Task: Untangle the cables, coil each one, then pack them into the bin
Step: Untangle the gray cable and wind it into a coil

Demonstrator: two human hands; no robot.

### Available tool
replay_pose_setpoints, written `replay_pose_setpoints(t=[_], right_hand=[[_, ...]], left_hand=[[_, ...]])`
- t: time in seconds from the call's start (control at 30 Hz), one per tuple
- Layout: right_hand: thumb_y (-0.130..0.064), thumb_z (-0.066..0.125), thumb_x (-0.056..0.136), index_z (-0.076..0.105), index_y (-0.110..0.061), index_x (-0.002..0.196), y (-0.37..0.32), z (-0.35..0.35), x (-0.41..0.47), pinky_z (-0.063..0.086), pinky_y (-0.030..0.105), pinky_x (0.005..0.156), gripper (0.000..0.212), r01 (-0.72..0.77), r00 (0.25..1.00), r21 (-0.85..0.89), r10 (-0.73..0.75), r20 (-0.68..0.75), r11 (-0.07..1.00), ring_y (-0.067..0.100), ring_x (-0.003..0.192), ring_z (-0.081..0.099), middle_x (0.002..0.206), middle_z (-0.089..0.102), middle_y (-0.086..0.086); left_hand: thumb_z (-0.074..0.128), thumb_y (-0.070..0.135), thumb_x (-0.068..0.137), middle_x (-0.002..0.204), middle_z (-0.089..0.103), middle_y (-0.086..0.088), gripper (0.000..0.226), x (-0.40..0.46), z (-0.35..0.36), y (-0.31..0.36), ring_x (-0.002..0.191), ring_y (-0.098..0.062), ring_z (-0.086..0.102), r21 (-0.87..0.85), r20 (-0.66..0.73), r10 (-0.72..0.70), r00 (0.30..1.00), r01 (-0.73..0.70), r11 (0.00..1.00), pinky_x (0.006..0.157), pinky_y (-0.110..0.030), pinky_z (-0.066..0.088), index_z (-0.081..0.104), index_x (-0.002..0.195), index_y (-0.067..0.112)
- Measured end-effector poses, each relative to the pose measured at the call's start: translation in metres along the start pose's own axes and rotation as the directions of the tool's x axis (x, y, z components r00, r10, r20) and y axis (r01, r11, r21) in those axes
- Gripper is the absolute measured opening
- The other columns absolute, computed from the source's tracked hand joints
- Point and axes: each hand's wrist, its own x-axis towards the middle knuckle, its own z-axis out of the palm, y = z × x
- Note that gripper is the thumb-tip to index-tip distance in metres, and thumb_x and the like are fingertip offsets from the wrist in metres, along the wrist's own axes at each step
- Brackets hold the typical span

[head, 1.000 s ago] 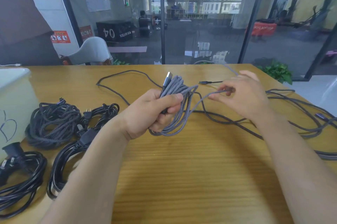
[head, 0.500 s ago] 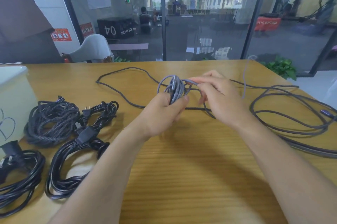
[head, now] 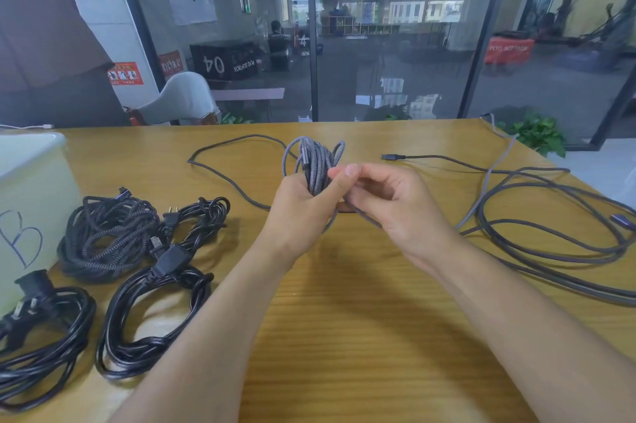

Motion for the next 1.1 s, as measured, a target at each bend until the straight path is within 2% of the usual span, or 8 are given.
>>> replay_pose_setpoints(t=[0.17, 0.3, 0.4, 0.5, 0.67, 0.8, 0.93, 1.1], right_hand=[[0.006, 0.058, 0.100, 0.056, -0.014, 0.117, -0.007, -0.008, 0.002, 0.058, 0.030, 0.086, 0.026, -0.130, 0.991, 0.232, 0.124, 0.041, 0.964, 0.020, 0.093, 0.073, 0.106, 0.078, 0.006], [-0.018, 0.058, 0.106, 0.060, -0.015, 0.111, -0.011, -0.015, -0.001, 0.060, 0.032, 0.085, 0.007, -0.047, 0.997, -0.165, 0.055, 0.046, 0.985, 0.018, 0.083, 0.073, 0.101, 0.077, 0.002], [-0.031, 0.050, 0.110, 0.066, -0.021, 0.101, -0.001, -0.024, -0.002, 0.056, 0.040, 0.084, 0.021, -0.005, 0.980, -0.511, 0.106, 0.169, 0.860, 0.016, 0.081, 0.069, 0.092, 0.073, 0.000], [-0.029, 0.038, 0.114, 0.067, -0.012, 0.101, 0.008, -0.023, -0.005, 0.049, 0.037, 0.076, 0.036, -0.050, 0.854, -0.485, 0.289, 0.432, 0.873, 0.015, 0.070, 0.054, 0.076, 0.058, 0.003], [-0.032, 0.045, 0.112, 0.071, -0.015, 0.102, 0.017, -0.005, -0.007, 0.034, 0.028, 0.066, 0.033, 0.049, 0.782, -0.419, 0.226, 0.581, 0.907, 0.012, 0.070, 0.039, 0.073, 0.043, -0.006], [-0.038, 0.053, 0.108, 0.075, -0.027, 0.091, 0.028, -0.005, -0.003, 0.036, 0.026, 0.066, 0.030, 0.121, 0.818, -0.548, 0.230, 0.528, 0.828, 0.005, 0.067, 0.045, 0.069, 0.054, -0.013], [-0.076, 0.061, 0.086, 0.071, -0.023, 0.067, 0.035, -0.027, 0.004, 0.040, 0.035, 0.061, 0.056, 0.043, 0.898, -0.698, 0.279, 0.341, 0.715, 0.015, 0.057, 0.047, 0.061, 0.059, 0.000], [-0.059, 0.067, 0.091, 0.070, -0.026, 0.072, 0.036, -0.078, 0.016, 0.034, 0.028, 0.059, 0.038, -0.046, 0.931, -0.788, 0.313, 0.189, 0.614, 0.007, 0.057, 0.041, 0.058, 0.051, -0.008]], left_hand=[[0.062, 0.032, 0.104, 0.055, 0.027, 0.002, 0.052, 0.001, -0.006, 0.001, 0.047, -0.014, 0.022, 0.002, -0.026, -0.001, 1.000, 0.001, 1.000, 0.046, -0.026, 0.022, 0.051, 0.054, 0.022], [0.052, 0.022, 0.107, 0.057, 0.023, -0.002, 0.047, 0.002, -0.005, -0.002, 0.049, -0.016, 0.018, -0.029, -0.099, -0.059, 0.993, 0.056, 0.998, 0.048, -0.026, 0.019, 0.049, 0.062, 0.008], [0.048, 0.017, 0.105, 0.055, 0.025, 0.000, 0.037, 0.007, -0.014, -0.004, 0.047, -0.015, 0.020, -0.083, -0.239, -0.073, 0.968, 0.055, 0.995, 0.045, -0.025, 0.021, 0.041, 0.071, 0.006], [0.045, 0.015, 0.106, 0.054, 0.030, -0.002, 0.031, 0.009, -0.022, -0.003, 0.046, -0.014, 0.024, -0.158, -0.294, -0.071, 0.953, 0.025, 0.987, 0.044, -0.025, 0.023, 0.048, 0.076, 0.008], [0.043, 0.022, 0.107, 0.056, 0.050, -0.012, 0.039, 0.006, -0.021, -0.002, 0.050, -0.024, 0.046, -0.172, -0.197, -0.061, 0.978, 0.027, 0.985, 0.054, -0.036, 0.034, 0.047, 0.069, 0.015], [0.048, 0.028, 0.107, 0.057, 0.029, -0.005, 0.035, 0.002, -0.010, 0.001, 0.050, -0.020, 0.022, -0.279, 0.028, -0.059, 0.998, 0.065, 0.958, 0.048, -0.032, 0.021, 0.045, 0.075, 0.013], [0.042, 0.032, 0.111, 0.056, 0.023, -0.001, 0.041, -0.001, -0.006, 0.003, 0.055, -0.020, 0.011, -0.227, 0.160, -0.032, 0.987, 0.068, 0.972, 0.051, -0.036, 0.010, 0.041, 0.073, 0.017], [0.043, 0.033, 0.111, 0.055, 0.023, 0.000, 0.045, -0.001, -0.014, 0.007, 0.052, -0.019, 0.013, -0.130, 0.237, -0.023, 0.971, 0.055, 0.990, 0.048, -0.030, 0.013, 0.039, 0.068, 0.019]])
